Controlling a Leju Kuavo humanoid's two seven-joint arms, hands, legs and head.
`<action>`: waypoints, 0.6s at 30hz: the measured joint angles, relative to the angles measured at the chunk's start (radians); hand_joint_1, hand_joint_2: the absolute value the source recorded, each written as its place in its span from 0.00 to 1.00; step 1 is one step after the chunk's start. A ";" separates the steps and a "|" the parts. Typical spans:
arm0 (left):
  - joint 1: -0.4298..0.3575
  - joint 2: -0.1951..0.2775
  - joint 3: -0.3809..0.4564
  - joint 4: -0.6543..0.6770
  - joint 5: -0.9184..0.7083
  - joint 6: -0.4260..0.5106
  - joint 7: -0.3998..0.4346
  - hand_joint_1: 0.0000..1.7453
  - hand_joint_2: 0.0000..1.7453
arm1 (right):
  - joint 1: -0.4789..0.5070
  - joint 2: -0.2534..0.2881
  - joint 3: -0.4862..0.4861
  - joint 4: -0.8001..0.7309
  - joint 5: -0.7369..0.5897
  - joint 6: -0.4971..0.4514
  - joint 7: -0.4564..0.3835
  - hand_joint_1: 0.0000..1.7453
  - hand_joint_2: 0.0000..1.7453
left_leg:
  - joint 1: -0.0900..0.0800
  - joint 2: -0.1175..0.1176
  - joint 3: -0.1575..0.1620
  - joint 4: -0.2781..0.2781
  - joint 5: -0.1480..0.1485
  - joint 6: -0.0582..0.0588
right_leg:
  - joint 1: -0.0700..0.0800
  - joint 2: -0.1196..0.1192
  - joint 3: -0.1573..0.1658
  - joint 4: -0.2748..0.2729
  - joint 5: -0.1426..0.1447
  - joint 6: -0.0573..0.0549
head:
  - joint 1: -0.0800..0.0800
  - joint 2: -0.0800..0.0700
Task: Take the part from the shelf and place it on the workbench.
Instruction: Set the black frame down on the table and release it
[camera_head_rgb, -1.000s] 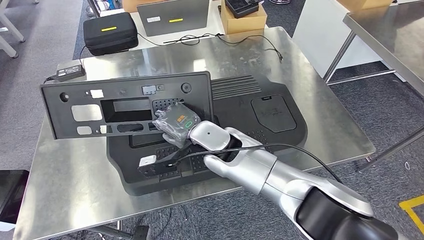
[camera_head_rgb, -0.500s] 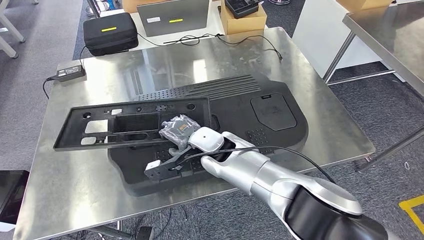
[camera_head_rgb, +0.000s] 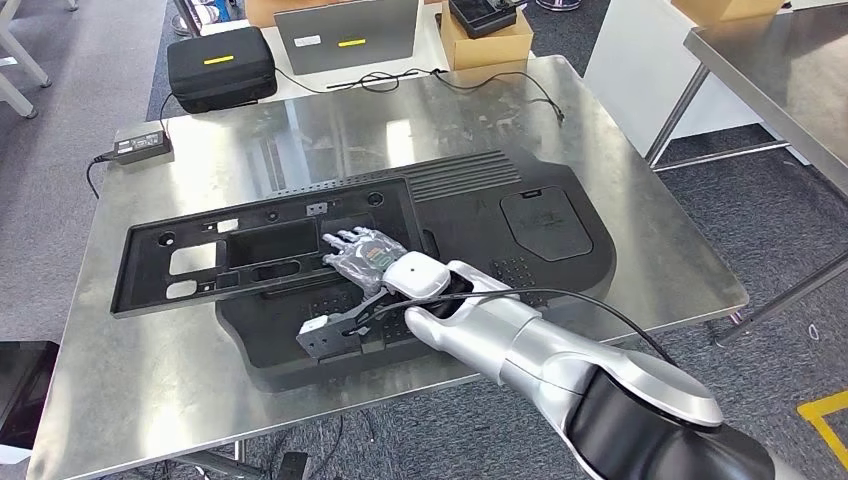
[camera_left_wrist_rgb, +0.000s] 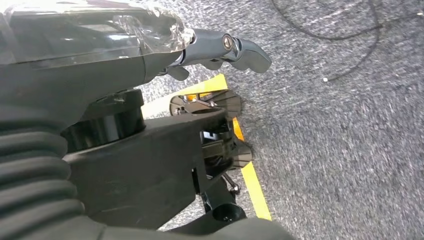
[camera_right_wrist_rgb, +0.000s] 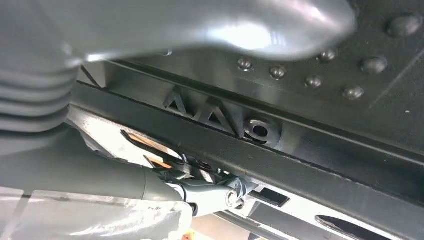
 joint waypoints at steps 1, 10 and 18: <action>0.000 0.000 0.000 0.001 -0.002 -0.004 -0.005 0.00 0.00 | 0.000 0.000 0.000 0.001 -0.011 -0.015 0.001 0.00 0.00 | 0.000 0.000 0.000 0.000 0.000 0.000 | 0.000 0.000 0.000 0.000 0.000 0.000 | 0.000 0.000; 0.010 0.005 0.000 0.020 -0.001 -0.022 -0.024 0.00 0.00 | 0.006 -0.035 -0.053 -0.078 -0.195 -0.278 -0.004 0.00 0.00 | 0.000 0.000 0.000 0.000 0.000 0.000 | 0.000 0.000 0.000 0.000 0.000 0.000 | 0.000 0.000; 0.017 0.006 0.000 0.028 0.003 -0.020 -0.034 0.00 0.00 | 0.075 -0.092 -0.162 -0.259 -0.317 -0.345 -0.010 0.00 0.00 | 0.000 0.000 0.000 0.000 0.000 0.000 | 0.000 0.000 0.000 -0.001 0.000 0.000 | 0.000 0.000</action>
